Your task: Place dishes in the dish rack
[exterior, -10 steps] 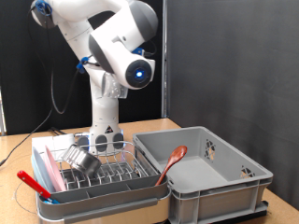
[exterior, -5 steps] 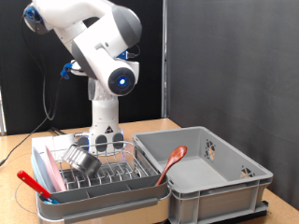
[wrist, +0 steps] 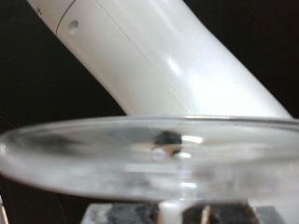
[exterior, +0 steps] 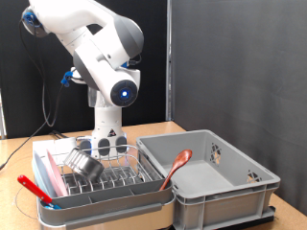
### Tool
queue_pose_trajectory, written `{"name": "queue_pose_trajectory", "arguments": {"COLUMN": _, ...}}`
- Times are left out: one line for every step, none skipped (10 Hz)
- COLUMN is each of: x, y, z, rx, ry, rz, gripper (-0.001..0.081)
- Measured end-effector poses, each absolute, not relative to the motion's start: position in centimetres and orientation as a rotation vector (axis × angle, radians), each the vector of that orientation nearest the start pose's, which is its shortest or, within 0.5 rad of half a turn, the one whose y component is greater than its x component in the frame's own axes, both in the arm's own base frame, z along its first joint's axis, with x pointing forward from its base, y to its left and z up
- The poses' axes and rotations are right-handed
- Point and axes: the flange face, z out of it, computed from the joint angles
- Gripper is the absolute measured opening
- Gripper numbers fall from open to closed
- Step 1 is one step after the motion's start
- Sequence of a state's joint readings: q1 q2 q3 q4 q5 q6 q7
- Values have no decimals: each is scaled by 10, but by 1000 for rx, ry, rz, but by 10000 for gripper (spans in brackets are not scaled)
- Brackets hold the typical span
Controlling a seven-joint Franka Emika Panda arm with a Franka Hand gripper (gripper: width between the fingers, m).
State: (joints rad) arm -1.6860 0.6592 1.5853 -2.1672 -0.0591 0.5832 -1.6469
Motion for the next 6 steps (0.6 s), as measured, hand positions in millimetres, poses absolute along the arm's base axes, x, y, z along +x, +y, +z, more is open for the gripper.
{"name": "queue_pose_trajectory", "arguments": {"x": 329, "y": -92, "z": 389, "rx": -759, "ry": -1444, "rz": 642, "gripper": 100}}
{"name": "queue_pose_trajectory", "arguments": {"x": 328, "y": -94, "z": 379, "rx": -777, "ry": -1441, "rz": 650, "gripper": 100}}
{"name": "queue_pose_trajectory", "arguments": {"x": 327, "y": -96, "z": 368, "rx": -793, "ry": -1434, "rz": 652, "gripper": 100}}
{"name": "queue_pose_trajectory", "arguments": {"x": 327, "y": -99, "z": 355, "rx": -810, "ry": -1425, "rz": 657, "gripper": 100}}
{"name": "queue_pose_trajectory", "arguments": {"x": 327, "y": -100, "z": 342, "rx": -822, "ry": -1420, "rz": 665, "gripper": 100}}
{"name": "queue_pose_trajectory", "arguments": {"x": 328, "y": -100, "z": 330, "rx": -830, "ry": -1426, "rz": 673, "gripper": 100}}
